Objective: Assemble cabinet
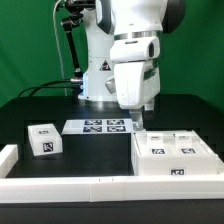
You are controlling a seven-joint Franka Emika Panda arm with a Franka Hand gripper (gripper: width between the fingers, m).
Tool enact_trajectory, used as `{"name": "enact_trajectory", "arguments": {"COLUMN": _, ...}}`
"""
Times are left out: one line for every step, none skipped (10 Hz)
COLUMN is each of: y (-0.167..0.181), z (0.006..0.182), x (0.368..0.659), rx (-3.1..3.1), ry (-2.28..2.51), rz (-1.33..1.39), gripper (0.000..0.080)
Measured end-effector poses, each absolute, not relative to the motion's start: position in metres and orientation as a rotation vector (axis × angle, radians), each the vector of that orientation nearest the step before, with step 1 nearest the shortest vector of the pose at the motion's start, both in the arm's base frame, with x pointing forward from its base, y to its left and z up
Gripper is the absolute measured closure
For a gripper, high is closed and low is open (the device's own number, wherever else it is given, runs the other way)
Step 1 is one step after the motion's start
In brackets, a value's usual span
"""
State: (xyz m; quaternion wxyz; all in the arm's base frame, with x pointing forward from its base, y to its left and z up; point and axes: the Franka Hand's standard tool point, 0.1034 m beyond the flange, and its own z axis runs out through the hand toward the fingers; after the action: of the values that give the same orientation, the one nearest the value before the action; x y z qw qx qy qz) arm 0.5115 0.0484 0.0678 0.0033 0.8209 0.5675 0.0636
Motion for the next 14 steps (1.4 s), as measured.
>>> {"name": "enact_trajectory", "arguments": {"y": 0.048, "z": 0.068, "x": 0.511, "rx": 2.579, "ry": 1.773, "rz": 0.199, "gripper": 0.0003}}
{"name": "enact_trajectory", "arguments": {"y": 0.049, "z": 0.068, "x": 0.511, "rx": 2.631, "ry": 1.703, "rz": 0.201, "gripper": 0.0003}}
{"name": "enact_trajectory", "arguments": {"y": 0.049, "z": 0.068, "x": 0.511, "rx": 2.709, "ry": 1.594, "rz": 0.203, "gripper": 0.0003}}
{"name": "enact_trajectory", "arguments": {"y": 0.050, "z": 0.067, "x": 0.511, "rx": 2.758, "ry": 1.515, "rz": 0.202, "gripper": 0.0003}}
{"name": "enact_trajectory", "arguments": {"y": 0.052, "z": 0.067, "x": 0.510, "rx": 2.868, "ry": 1.318, "rz": 0.211, "gripper": 0.0003}}
{"name": "enact_trajectory", "arguments": {"y": 0.055, "z": 0.066, "x": 0.508, "rx": 2.965, "ry": 1.128, "rz": 0.205, "gripper": 0.0003}}
{"name": "enact_trajectory", "arguments": {"y": 0.060, "z": 0.066, "x": 0.507, "rx": 3.020, "ry": 0.998, "rz": 0.201, "gripper": 0.0003}}
{"name": "enact_trajectory", "arguments": {"y": 0.066, "z": 0.065, "x": 0.506, "rx": 3.086, "ry": 0.824, "rz": 0.197, "gripper": 0.0003}}
{"name": "enact_trajectory", "arguments": {"y": 0.071, "z": 0.065, "x": 0.506, "rx": 3.119, "ry": 0.729, "rz": 0.197, "gripper": 0.0003}}
{"name": "enact_trajectory", "arguments": {"y": 0.072, "z": 0.064, "x": 0.505, "rx": 3.159, "ry": 0.607, "rz": 0.194, "gripper": 0.0003}}
{"name": "enact_trajectory", "arguments": {"y": 0.073, "z": 0.064, "x": 0.505, "rx": 3.191, "ry": 0.496, "rz": 0.191, "gripper": 0.0003}}
{"name": "enact_trajectory", "arguments": {"y": 0.074, "z": 0.064, "x": 0.505, "rx": 3.202, "ry": 0.460, "rz": 0.189, "gripper": 0.0003}}
{"name": "enact_trajectory", "arguments": {"y": 0.075, "z": 0.064, "x": 0.505, "rx": 3.231, "ry": 0.324, "rz": 0.183, "gripper": 0.0003}}
{"name": "enact_trajectory", "arguments": {"y": 0.077, "z": 0.064, "x": 0.504, "rx": 3.252, "ry": 0.203, "rz": 0.175, "gripper": 0.0003}}
